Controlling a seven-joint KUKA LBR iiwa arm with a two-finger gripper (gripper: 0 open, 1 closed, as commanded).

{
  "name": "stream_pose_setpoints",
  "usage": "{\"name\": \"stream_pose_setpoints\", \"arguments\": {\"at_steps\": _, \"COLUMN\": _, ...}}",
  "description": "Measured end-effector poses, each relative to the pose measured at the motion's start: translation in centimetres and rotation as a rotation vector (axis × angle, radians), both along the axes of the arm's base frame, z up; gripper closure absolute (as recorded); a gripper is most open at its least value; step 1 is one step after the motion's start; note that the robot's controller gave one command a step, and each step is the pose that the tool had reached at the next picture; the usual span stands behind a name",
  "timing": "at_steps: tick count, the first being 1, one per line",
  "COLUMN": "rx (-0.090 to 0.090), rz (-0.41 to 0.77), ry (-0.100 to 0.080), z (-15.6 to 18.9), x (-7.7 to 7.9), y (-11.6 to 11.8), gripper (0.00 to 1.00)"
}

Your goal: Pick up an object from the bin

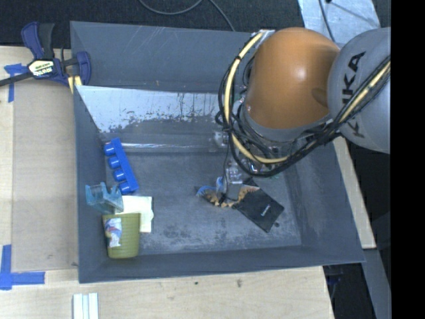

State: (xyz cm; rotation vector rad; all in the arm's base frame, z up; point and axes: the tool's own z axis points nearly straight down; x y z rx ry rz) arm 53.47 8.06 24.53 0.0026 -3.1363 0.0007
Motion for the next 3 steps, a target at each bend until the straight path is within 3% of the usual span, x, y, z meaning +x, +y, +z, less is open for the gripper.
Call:
{"name": "stream_pose_setpoints", "arguments": {"at_steps": 1, "rx": 0.001, "rz": -0.002, "ry": -0.009, "z": 0.4, "x": 0.1, "y": 0.0, "gripper": 0.00}}
{"name": "stream_pose_setpoints", "arguments": {"at_steps": 2, "rx": 0.002, "rz": 0.074, "ry": -0.013, "z": -2.5, "x": -0.4, "y": -1.5, "gripper": 0.00}}
{"name": "stream_pose_setpoints", "arguments": {"at_steps": 3, "rx": 0.001, "rz": 0.059, "ry": -0.009, "z": -6.2, "x": -0.9, "y": -3.3, "gripper": 0.00}}
